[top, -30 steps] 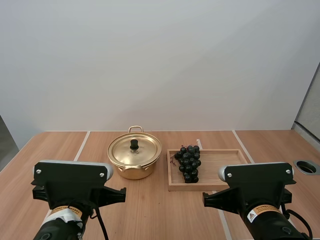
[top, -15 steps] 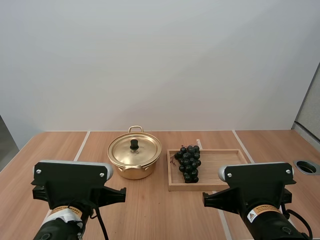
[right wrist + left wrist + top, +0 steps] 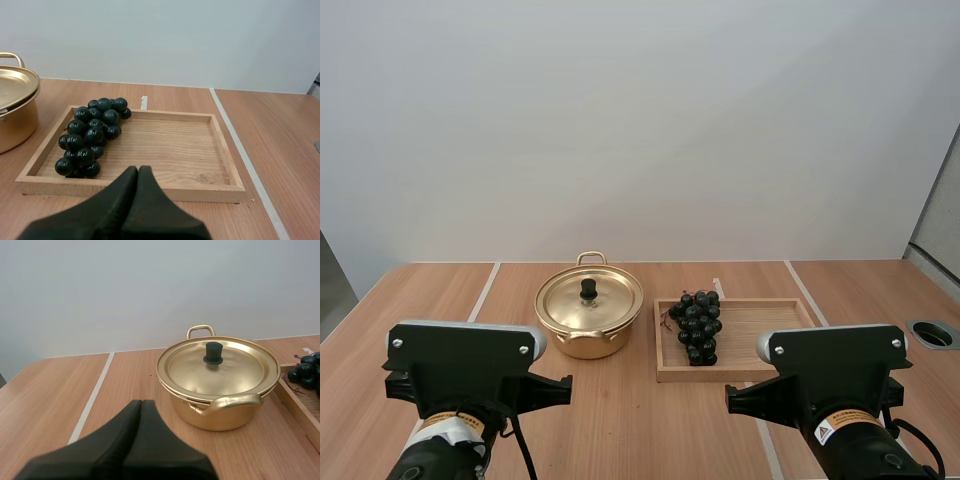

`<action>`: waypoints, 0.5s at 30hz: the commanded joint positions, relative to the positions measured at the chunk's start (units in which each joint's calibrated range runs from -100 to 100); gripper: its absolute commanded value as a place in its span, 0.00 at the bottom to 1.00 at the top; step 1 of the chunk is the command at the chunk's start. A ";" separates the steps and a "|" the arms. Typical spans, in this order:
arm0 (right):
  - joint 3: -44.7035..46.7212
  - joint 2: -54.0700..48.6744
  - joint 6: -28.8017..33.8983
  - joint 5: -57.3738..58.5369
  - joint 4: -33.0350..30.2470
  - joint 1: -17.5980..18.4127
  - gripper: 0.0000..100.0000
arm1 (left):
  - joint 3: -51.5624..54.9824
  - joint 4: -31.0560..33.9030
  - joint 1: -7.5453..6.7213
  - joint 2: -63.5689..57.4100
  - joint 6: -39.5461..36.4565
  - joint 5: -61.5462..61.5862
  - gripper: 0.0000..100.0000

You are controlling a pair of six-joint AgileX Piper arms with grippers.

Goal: Open the pot, put the grape inside, and close it

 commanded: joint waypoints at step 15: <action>0.00 0.00 -0.06 -1.09 0.34 -0.21 0.00 | 0.00 -0.95 0.06 0.00 0.01 -1.19 0.00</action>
